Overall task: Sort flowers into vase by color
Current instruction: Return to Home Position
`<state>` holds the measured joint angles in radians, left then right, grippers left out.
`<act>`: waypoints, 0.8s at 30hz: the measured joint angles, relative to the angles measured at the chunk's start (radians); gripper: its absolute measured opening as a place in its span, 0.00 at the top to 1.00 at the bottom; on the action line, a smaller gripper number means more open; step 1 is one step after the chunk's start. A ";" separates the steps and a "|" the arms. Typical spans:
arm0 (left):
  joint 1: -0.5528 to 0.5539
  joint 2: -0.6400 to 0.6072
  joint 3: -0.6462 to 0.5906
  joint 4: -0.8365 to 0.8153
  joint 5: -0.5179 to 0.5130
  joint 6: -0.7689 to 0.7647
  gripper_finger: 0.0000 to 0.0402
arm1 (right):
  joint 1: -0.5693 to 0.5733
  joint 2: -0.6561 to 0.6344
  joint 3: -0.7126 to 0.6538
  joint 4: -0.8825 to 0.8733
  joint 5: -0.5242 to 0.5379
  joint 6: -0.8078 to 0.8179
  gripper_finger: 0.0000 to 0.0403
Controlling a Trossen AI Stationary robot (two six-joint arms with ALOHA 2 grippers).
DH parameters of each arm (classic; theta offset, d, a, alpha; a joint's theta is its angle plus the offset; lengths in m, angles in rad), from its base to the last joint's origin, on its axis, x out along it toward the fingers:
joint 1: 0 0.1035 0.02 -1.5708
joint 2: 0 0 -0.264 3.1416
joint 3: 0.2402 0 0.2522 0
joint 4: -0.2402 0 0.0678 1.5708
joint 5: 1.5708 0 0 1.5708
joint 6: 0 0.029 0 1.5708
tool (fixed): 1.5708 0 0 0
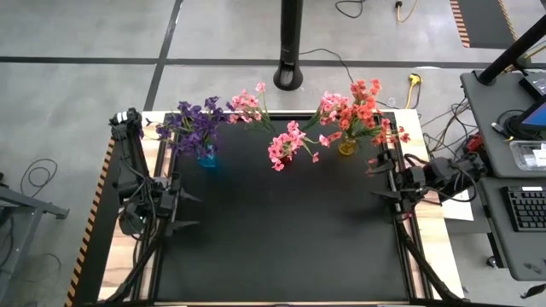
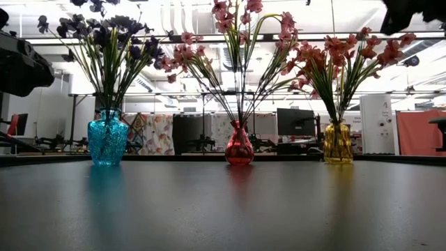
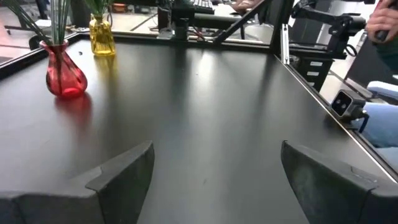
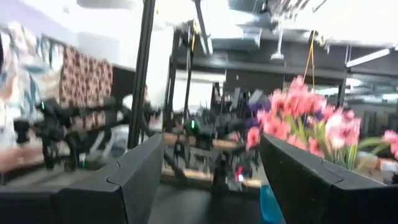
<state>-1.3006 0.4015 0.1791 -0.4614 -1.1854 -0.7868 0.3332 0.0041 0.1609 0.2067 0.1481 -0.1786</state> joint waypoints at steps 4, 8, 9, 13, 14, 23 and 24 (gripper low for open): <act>0.000 0.000 0.000 0.003 0.000 0.000 0.17 | 0.000 0.003 -0.035 -0.020 0.010 -0.023 0.36; 0.000 0.000 0.000 0.005 0.000 0.000 0.17 | 0.000 0.003 -0.066 -0.020 0.011 -0.065 0.36; 0.000 0.000 0.000 0.005 0.000 0.000 0.17 | 0.000 0.003 -0.073 -0.022 0.011 -0.069 0.36; 0.000 0.001 0.001 0.005 0.000 0.000 0.17 | 0.000 0.003 -0.117 0.036 0.009 -0.067 0.36; 0.000 0.001 0.001 0.005 0.000 0.000 0.17 | 0.000 0.004 -0.127 0.064 0.008 -0.056 0.36; 0.000 0.002 0.002 0.005 0.000 0.000 0.17 | 0.000 0.006 -0.134 0.013 0.090 0.526 0.36; 0.000 0.002 0.002 0.005 0.000 0.000 0.17 | 0.000 0.006 -0.134 0.001 0.088 0.604 0.36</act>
<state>-1.3006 0.4034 0.1806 -0.4564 -1.1851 -0.7868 0.3328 0.0097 0.0269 0.2077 0.2364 0.4259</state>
